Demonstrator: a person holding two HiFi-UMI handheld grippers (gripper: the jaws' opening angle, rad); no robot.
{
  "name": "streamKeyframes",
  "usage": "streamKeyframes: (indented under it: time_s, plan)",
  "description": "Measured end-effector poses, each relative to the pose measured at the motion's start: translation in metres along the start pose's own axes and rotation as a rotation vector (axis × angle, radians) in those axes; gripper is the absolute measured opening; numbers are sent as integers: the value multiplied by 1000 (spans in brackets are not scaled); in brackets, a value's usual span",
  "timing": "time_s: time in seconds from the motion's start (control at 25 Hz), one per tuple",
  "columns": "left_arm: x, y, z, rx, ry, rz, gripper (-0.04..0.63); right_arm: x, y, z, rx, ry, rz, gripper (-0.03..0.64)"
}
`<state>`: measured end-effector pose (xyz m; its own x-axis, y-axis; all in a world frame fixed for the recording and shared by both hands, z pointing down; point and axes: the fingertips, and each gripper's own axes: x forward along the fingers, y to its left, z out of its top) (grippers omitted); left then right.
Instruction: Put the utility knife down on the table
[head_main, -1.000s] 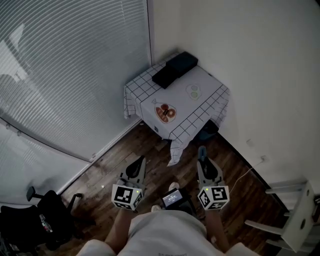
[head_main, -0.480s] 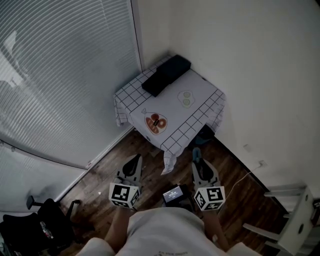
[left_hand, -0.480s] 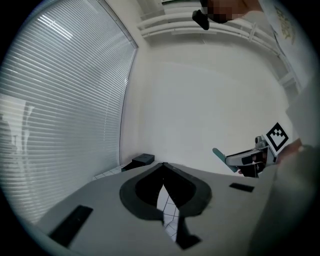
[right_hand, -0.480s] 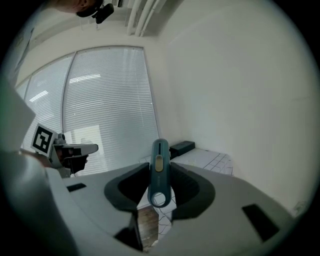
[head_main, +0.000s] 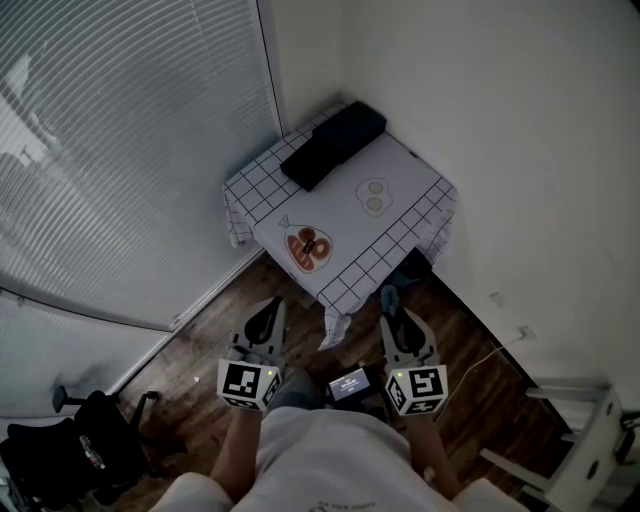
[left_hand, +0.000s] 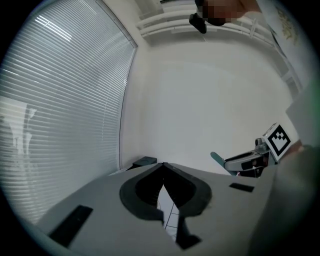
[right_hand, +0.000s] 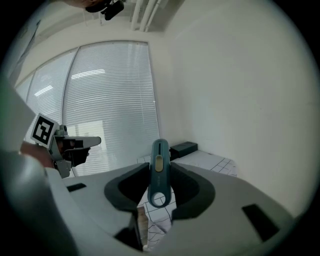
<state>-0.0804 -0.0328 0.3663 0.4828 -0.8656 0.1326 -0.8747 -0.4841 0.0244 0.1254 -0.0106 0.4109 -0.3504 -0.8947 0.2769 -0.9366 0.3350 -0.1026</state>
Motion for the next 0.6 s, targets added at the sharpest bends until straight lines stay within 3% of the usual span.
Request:
streamKeyframes:
  time_s: [0.6]
  plan:
    - [63, 45, 18, 60, 0, -81, 8, 62, -5, 8, 15, 11, -52, 137]
